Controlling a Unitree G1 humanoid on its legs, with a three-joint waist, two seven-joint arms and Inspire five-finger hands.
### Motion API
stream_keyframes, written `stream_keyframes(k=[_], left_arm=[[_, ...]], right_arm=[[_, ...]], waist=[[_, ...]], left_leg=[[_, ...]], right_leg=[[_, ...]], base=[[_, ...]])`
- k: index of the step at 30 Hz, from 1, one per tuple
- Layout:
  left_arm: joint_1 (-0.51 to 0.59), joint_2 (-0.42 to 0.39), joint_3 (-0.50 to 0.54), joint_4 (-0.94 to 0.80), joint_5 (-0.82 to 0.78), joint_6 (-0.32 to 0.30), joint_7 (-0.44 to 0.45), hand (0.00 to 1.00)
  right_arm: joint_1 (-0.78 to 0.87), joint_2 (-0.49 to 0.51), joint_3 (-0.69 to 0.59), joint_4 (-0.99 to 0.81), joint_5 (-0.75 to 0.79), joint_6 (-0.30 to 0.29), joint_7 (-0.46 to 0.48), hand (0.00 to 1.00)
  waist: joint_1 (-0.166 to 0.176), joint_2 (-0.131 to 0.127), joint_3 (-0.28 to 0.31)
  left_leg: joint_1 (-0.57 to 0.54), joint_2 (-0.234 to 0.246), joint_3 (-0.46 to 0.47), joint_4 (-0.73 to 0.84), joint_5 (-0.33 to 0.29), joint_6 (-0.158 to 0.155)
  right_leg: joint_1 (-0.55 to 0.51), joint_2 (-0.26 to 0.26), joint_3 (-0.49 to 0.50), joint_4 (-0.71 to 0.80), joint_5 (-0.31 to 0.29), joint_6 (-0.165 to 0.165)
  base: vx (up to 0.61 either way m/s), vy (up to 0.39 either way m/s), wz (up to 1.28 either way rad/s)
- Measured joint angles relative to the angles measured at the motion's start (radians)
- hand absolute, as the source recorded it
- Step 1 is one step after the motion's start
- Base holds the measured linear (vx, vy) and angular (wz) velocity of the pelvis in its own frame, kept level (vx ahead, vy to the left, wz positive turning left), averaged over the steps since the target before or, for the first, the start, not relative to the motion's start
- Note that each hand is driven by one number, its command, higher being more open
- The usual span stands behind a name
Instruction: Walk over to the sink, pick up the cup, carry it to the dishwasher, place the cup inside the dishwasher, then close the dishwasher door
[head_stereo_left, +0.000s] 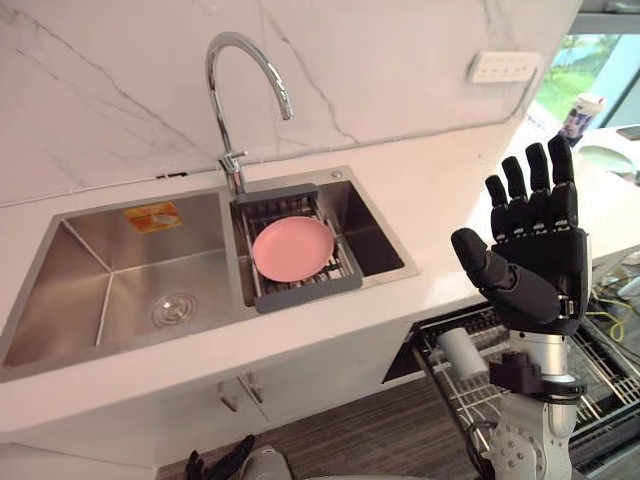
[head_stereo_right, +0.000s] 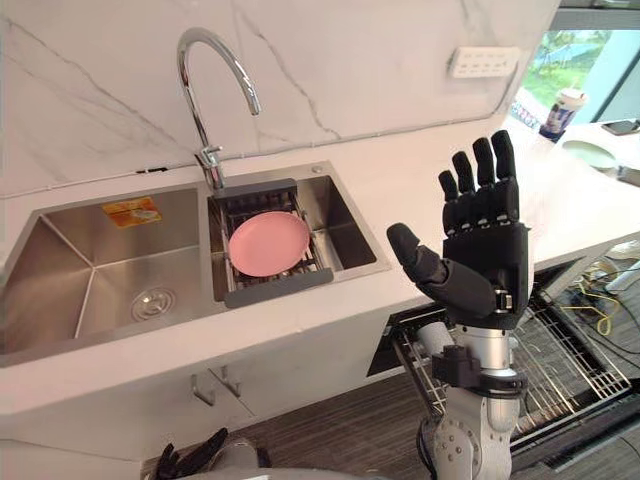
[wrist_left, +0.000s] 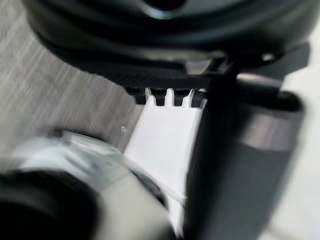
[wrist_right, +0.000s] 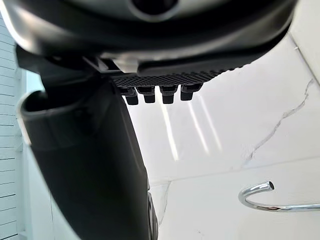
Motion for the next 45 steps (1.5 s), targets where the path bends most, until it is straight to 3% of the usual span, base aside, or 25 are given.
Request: stream_keyframes(k=[1,3,5,8,10,12,13,15,17,18,19,20,21,29,34,36,40,45], left_arm=[[0.008,0.001,-0.002,0.0,0.0,-0.002,0.003,1.0],[0.009,0.009,0.001,-0.013,-0.009,-0.003,0.013,1.0],[-0.003,0.009,0.011,-0.012,-0.01,0.004,0.013,1.0],[-0.044,0.012,0.038,-0.007,-0.031,0.02,0.017,1.0],[-0.046,0.018,0.038,0.003,-0.032,0.027,0.017,1.0],[-0.048,0.032,0.027,0.038,-0.031,0.027,0.019,1.0],[-0.044,0.045,0.017,0.059,-0.03,0.027,0.024,1.0],[-0.028,0.051,0.005,0.066,-0.029,0.036,0.044,1.0],[-0.031,0.058,0.004,0.057,-0.029,0.049,0.059,1.0],[-0.034,0.057,0.003,0.052,-0.029,0.053,0.06,1.0],[-0.037,0.057,0.004,0.041,-0.029,0.058,0.062,1.0],[-0.036,0.053,0.006,0.035,-0.027,0.063,0.062,1.0],[-0.032,0.01,0.055,0.01,0.01,0.064,0.083,1.0],[-0.032,0.009,0.058,0.01,0.01,0.062,0.077,1.0],[-0.029,0.003,0.082,0.011,0.01,0.059,0.053,1.0],[-0.025,0.009,0.082,0.02,0.009,0.057,0.049,1.0],[-0.032,0.077,0.028,0.082,0.011,0.064,0.031,1.0],[-0.036,0.145,-0.032,0.107,0.013,0.09,0.017,1.0]], right_arm=[[0.001,-0.008,0.016,0.001,-0.001,0.001,-0.002,1.0],[-0.018,-0.014,0.087,-0.004,-0.028,0.003,0.013,1.0],[-0.037,-0.011,0.111,-0.006,-0.039,0.013,0.033,1.0],[-0.037,-0.005,0.1,-0.039,-0.036,0.013,0.036,1.0],[-0.038,-0.008,0.082,-0.054,-0.036,0.013,0.038,1.0],[-0.039,-0.011,0.072,-0.049,-0.036,0.013,0.035,1.0],[-0.039,-0.01,0.072,-0.042,-0.036,0.013,0.035,1.0],[-0.039,-0.01,0.074,-0.024,-0.036,0.01,0.037,1.0],[-0.039,-0.01,0.079,0.001,-0.036,-0.004,0.036,1.0],[-0.039,-0.009,0.084,0.004,-0.036,-0.004,0.035,1.0],[-0.039,-0.009,0.09,0.006,-0.037,-0.004,0.033,1.0],[-0.037,-0.015,0.09,0.009,-0.036,-0.006,0.033,1.0],[-0.057,-0.029,0.055,0.011,-0.035,-0.002,-0.011,1.0],[-0.058,-0.029,0.055,0.012,-0.035,0.001,-0.007,1.0],[-0.062,-0.037,0.038,0.023,-0.075,0.04,0.025,1.0],[-0.074,-0.099,0.012,0.053,-0.174,0.06,0.049,1.0],[-0.164,-0.35,-0.035,0.153,-0.443,0.1,0.151,1.0],[-0.292,-0.506,-0.038,0.198,-0.578,0.109,0.238,1.0]], waist=[[0.004,-0.003,-0.002],[0.005,-0.038,-0.012],[0.007,-0.04,-0.012],[0.003,-0.055,-0.013],[0.002,-0.061,-0.019],[0.0,-0.058,-0.022],[-0.006,-0.06,-0.023],[-0.034,-0.051,-0.028],[-0.046,-0.062,-0.036],[-0.046,-0.062,-0.037],[-0.043,-0.073,-0.044],[-0.04,-0.071,-0.049],[-0.013,-0.06,-0.092],[-0.01,-0.061,-0.091],[-0.007,-0.063,-0.094],[-0.011,-0.067,-0.107],[-0.018,-0.077,-0.12],[-0.037,-0.088,-0.133]], left_leg=[[0.016,-0.013,0.002,-0.009,0.037,0.016],[0.014,-0.054,0.044,0.013,-0.016,0.044],[0.027,-0.061,0.067,0.016,-0.047,0.053],[0.053,-0.097,0.067,-0.07,-0.04,0.056],[0.074,-0.124,0.06,-0.115,-0.036,0.054],[0.119,-0.145,0.041,-0.193,-0.029,0.042],[0.151,-0.168,0.012,-0.243,-0.022,0.046],[0.183,-0.169,-0.021,-0.28,0.014,0.067],[0.2,-0.17,-0.044,-0.306,0.046,0.071],[0.198,-0.169,-0.052,-0.305,0.052,0.072],[0.188,-0.171,-0.066,-0.29,0.061,0.06],[0.18,-0.171,-0.08,-0.273,0.056,0.047],[0.288,-0.156,-0.082,-0.525,0.182,-0.016],[0.281,-0.16,-0.089,-0.53,0.181,-0.017],[0.269,-0.156,-0.092,-0.531,0.183,-0.014],[0.255,-0.155,-0.1,-0.532,0.184,-0.015],[0.242,-0.154,-0.11,-0.531,0.187,-0.019],[0.24,-0.147,-0.121,-0.532,0.191,-0.024]], right_leg=[[0.014,-0.01,0.003,-0.003,-0.005,0.011],[0.012,-0.066,0.009,-0.017,0.028,0.017],[0.007,-0.079,0.015,-0.02,0.073,0.018],[-0.004,-0.09,0.001,-0.009,0.14,0.034],[-0.039,-0.106,0.002,0.069,0.143,0.036],[-0.16,-0.126,0.037,0.304,0.147,0.03],[-0.256,-0.137,0.081,0.469,0.18,0.013],[-0.299,-0.12,0.104,0.555,0.121,0.023],[-0.305,-0.084,0.087,0.438,0.066,0.009],[-0.304,-0.073,0.079,0.381,0.068,0.004],[-0.293,-0.052,0.073,0.252,0.12,-0.017],[-0.268,-0.041,0.055,0.201,0.125,-0.01],[-0.151,0.02,-0.001,-0.04,0.143,-0.013],[-0.149,0.014,-0.016,-0.048,0.141,-0.011],[-0.15,0.008,-0.063,-0.062,0.145,-0.007],[-0.151,0.009,-0.073,-0.076,0.151,-0.006],[-0.146,0.018,-0.082,-0.099,0.164,-0.008],[-0.143,0.026,-0.088,-0.105,0.175,-0.012]], base=[[0.24,0.204,-0.15],[0.28,0.243,-0.19],[0.25,0.244,-0.19],[0.12,0.132,0.06],[0.05,0.07,0.05],[0.03,0.072,-0.09],[0.04,0.055,0.04],[0.06,0.003,0.35],[0.12,-0.115,0.57],[0.13,-0.173,0.47],[0.12,-0.2,0.37],[0.09,-0.166,0.28],[0.05,-0.089,0.13],[0.0,0.0,0.04],[0.01,-0.006,0.02],[0.05,-0.02,0.1],[0.04,-0.029,0.05],[0.0,-0.005,0.01]])
